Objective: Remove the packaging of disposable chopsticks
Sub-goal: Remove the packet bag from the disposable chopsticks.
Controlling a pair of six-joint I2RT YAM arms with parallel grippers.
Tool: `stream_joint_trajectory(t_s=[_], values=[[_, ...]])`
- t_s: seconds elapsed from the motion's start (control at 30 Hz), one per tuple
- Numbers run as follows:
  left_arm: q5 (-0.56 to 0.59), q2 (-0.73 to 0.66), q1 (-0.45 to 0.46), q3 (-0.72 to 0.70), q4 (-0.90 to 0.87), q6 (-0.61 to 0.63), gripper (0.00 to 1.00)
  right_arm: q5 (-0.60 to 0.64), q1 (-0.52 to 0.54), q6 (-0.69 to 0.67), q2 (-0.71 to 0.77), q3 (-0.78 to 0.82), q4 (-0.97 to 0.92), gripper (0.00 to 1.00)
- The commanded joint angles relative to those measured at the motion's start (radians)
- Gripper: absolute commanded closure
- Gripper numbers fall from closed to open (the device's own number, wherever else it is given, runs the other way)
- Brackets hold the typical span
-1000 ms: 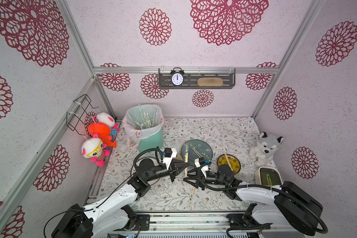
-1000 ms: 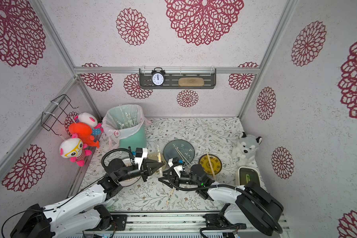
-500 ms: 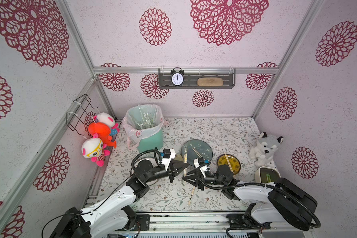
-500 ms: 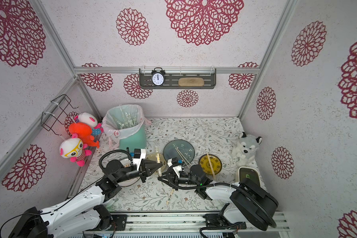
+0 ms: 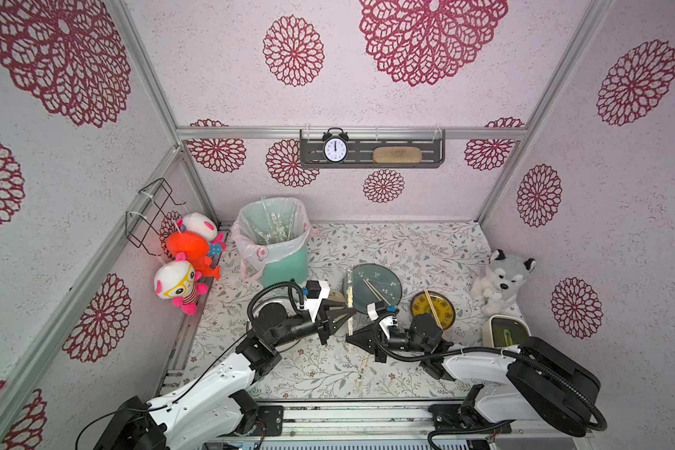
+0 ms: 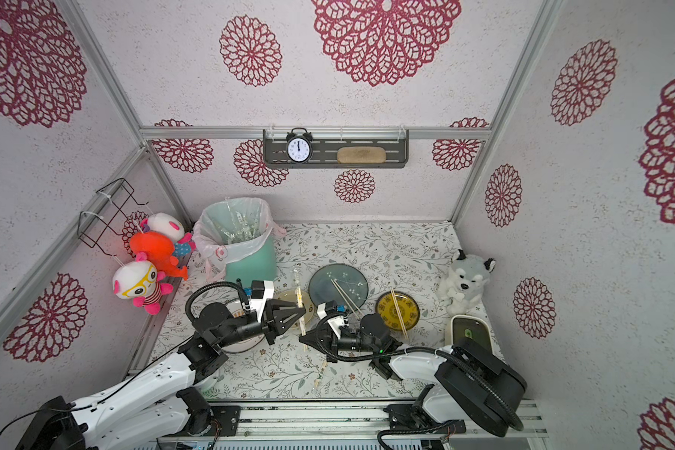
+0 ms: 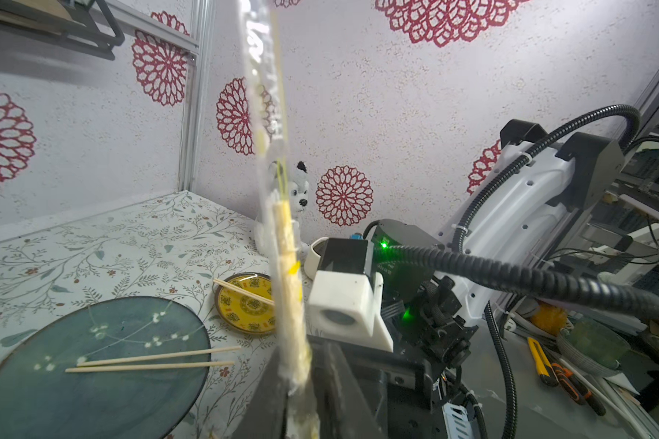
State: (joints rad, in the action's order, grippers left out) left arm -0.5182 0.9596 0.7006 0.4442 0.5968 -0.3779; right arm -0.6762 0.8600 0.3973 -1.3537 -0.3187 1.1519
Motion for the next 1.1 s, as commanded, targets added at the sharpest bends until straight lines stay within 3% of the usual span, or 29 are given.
stream_joint_trajectory(t_s=[0.0, 0.27, 0.4, 0.57, 0.7, 0.77, 0.93, 1.07], values=[[0.007, -0.028, -0.013, 0.041, 0.014, 0.015, 0.78, 0.004, 0.003, 0.015, -0.008, 0.007, 0.018, 1.0], [-0.06, 0.012, -0.033, 0.121, 0.012, -0.005, 0.92, 0.026, 0.015, -0.011, 0.003, 0.032, -0.008, 1.0], [-0.008, -0.012, -0.067, 0.143, 0.021, -0.022, 0.94, 0.036, 0.017, -0.021, -0.009, 0.032, -0.03, 1.0], [0.111, -0.095, -0.147, 0.273, -0.16, 0.026, 0.95, 0.056, 0.025, -0.036, -0.061, 0.019, -0.067, 1.0], [0.083, -0.102, -0.178, 0.34, -0.215, 0.033, 0.93, 0.059, 0.039, -0.044, -0.08, 0.017, -0.066, 1.0], [0.05, -0.09, -0.179, 0.341, -0.2, 0.014, 1.0, 0.062, 0.047, -0.054, -0.085, 0.01, -0.078, 1.0], [-0.106, -0.071, -0.173, 0.258, -0.083, -0.079, 0.96, 0.064, 0.052, -0.065, -0.078, -0.008, -0.087, 1.0], [-0.102, -0.094, -0.16, 0.183, -0.08, -0.073, 1.0, 0.061, 0.052, -0.083, -0.042, -0.047, -0.156, 1.0]])
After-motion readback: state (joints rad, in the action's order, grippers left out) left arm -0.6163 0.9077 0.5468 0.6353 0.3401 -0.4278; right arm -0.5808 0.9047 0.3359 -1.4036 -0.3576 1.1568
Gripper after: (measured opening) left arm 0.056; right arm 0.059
